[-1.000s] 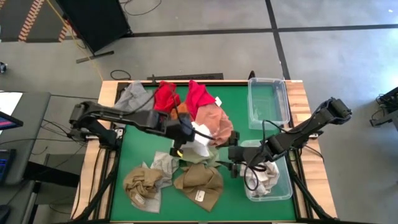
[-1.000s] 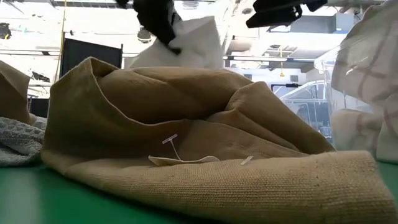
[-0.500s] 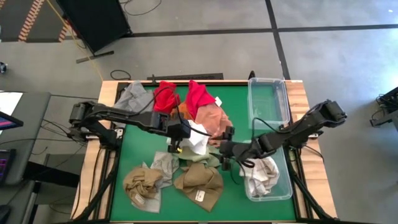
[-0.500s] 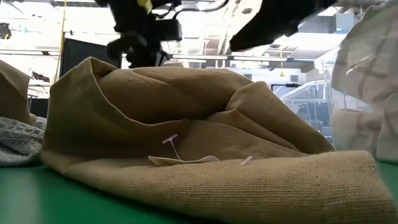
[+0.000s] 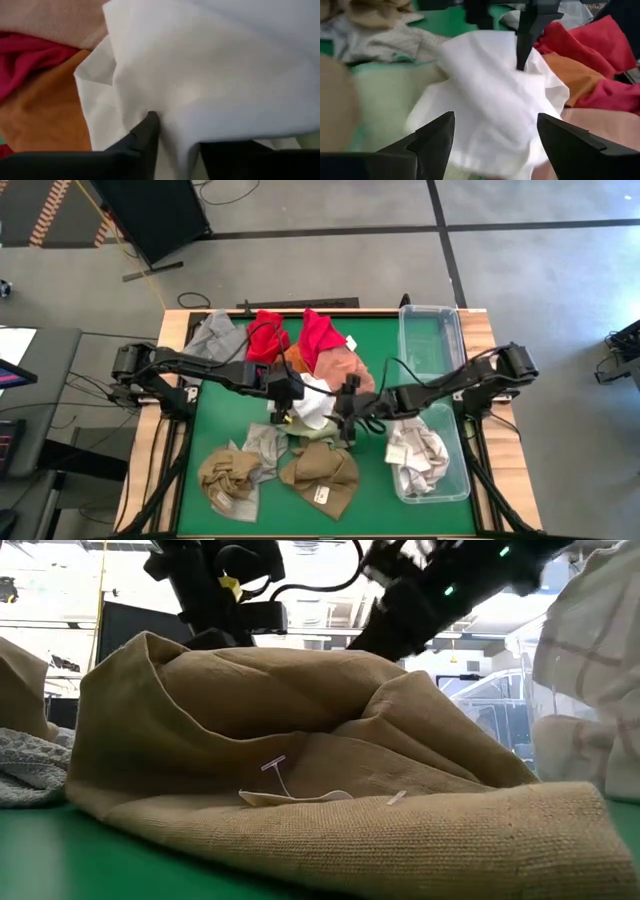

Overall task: Sort towels by color in basket
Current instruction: Put the white towel into the bottom transparent bin

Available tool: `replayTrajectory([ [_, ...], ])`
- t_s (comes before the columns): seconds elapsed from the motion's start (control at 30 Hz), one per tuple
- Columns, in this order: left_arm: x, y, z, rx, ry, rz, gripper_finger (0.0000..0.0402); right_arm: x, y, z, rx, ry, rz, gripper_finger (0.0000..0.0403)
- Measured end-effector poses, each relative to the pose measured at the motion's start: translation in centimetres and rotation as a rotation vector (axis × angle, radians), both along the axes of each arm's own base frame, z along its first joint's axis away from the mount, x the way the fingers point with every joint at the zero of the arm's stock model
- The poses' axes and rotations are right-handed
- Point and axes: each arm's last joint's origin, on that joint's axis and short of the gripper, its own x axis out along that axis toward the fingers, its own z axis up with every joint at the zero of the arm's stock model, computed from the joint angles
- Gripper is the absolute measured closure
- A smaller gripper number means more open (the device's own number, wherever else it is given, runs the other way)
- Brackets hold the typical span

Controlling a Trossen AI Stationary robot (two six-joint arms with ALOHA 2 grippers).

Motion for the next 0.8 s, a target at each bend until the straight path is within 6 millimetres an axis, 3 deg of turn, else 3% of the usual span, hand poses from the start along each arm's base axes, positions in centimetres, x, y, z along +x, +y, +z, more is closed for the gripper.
replayTrajectory([
  [0.27, 0.1, -0.1, 0.0, -0.025, -0.008, -0.010, 0.0210, 3.1, -3.2, -1.9, 0.058, 0.052, 0.005, 0.0088],
  [0.63, -0.2, -0.8, -0.2, -0.025, 0.028, -0.037, 0.0208, 6.8, -5.2, -5.7, 0.096, 0.334, -0.024, 0.0091],
  [0.8, -0.6, -1.5, -0.3, -0.029, 0.065, -0.052, 0.0208, 7.3, -5.2, -6.3, 0.090, 0.363, -0.022, 0.0152],
])
